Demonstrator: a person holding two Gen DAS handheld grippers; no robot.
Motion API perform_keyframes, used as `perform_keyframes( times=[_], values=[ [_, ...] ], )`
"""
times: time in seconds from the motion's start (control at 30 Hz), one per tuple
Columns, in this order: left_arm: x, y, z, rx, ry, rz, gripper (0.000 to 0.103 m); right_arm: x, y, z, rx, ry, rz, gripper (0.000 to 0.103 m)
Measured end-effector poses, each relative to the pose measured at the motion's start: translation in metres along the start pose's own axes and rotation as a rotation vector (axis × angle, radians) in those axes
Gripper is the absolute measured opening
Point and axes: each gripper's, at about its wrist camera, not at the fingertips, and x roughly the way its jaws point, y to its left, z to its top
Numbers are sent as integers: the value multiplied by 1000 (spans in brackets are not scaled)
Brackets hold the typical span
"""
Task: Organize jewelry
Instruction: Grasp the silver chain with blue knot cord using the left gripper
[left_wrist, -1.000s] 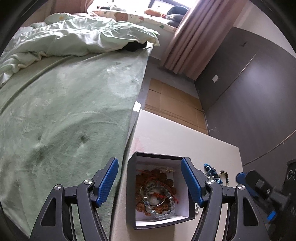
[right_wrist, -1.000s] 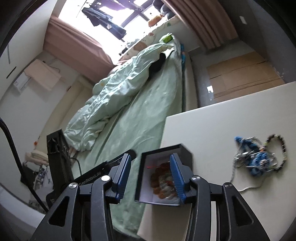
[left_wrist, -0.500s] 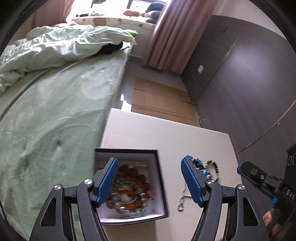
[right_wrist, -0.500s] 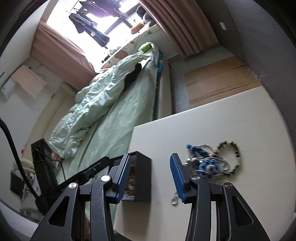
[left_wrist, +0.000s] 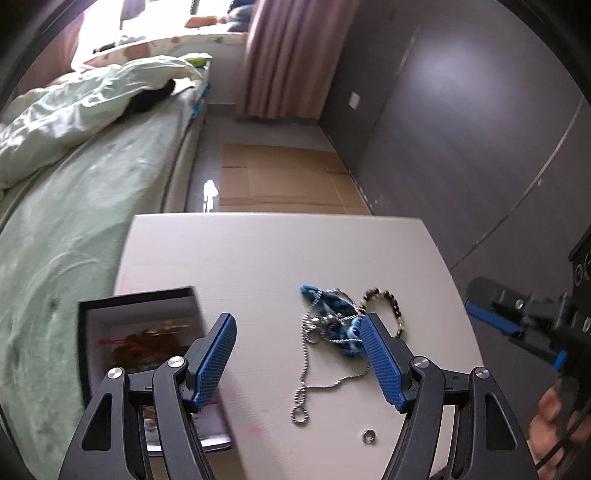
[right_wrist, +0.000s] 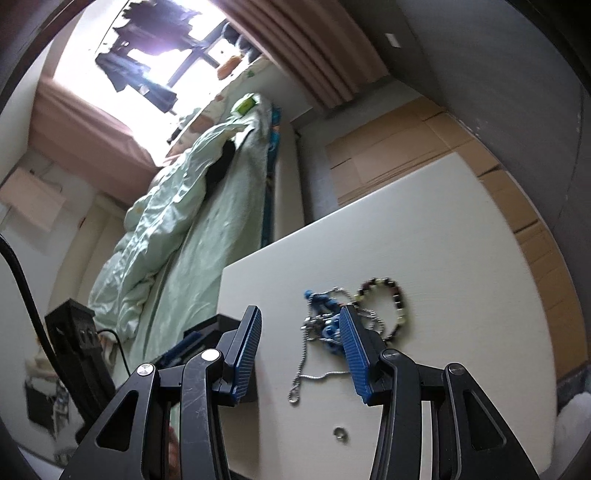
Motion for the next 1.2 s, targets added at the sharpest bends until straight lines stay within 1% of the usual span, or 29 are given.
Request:
perform_keyframes(
  times=[0.07, 0.13, 0.17, 0.2, 0.23, 0.3, 0.47, 0.53, 0.67, 0.73, 0.87, 1.0, 1.03, 1.07, 1.13, 1.2],
  values=[
    [8, -4, 1, 20, 8, -3, 69, -4, -9, 3, 25, -6, -3, 45],
    [16, -8, 2, 38, 21, 15, 57, -7, -17, 5, 45, -12, -4, 45],
    [21, -9, 2, 43, 33, 23, 53, -9, -21, 6, 57, -16, -4, 45],
    [26, -10, 3, 46, 45, 25, 48, -10, -24, 8, 65, -19, -4, 45],
    [31, -10, 2, 50, 56, 26, 44, -12, -28, 9, 75, -21, -5, 45],
    [41, -12, 3, 58, 80, 37, 41, -15, -34, 10, 93, -26, -6, 45],
    [59, -17, 2, 68, 121, 31, 39, -20, -48, 11, 134, -32, -9, 45],
    [69, -20, 0, 79, 142, 37, 34, -22, -52, 12, 150, -35, -6, 45],
    [82, -23, -2, 84, 171, 46, 33, -25, -60, 12, 178, -39, 5, 45],
    [85, -22, -1, 82, 173, 56, 33, -26, -63, 12, 189, -40, 8, 45],
    [89, -23, -2, 79, 178, 49, 33, -26, -66, 13, 198, -37, 11, 45],
    [94, -29, -3, 105, 174, 67, 33, -27, -67, 13, 199, -33, 11, 45],
    [94, -30, -3, 110, 171, 69, 27, -27, -67, 13, 199, -32, 12, 45],
    [94, -30, -3, 107, 171, 61, 27, -27, -67, 12, 198, -30, 13, 45],
    [92, -28, -3, 100, 168, 61, 18, -27, -67, 12, 198, -29, 12, 45],
    [88, -28, -1, 96, 158, 66, 18, -27, -68, 12, 197, -28, 11, 45]
  ],
)
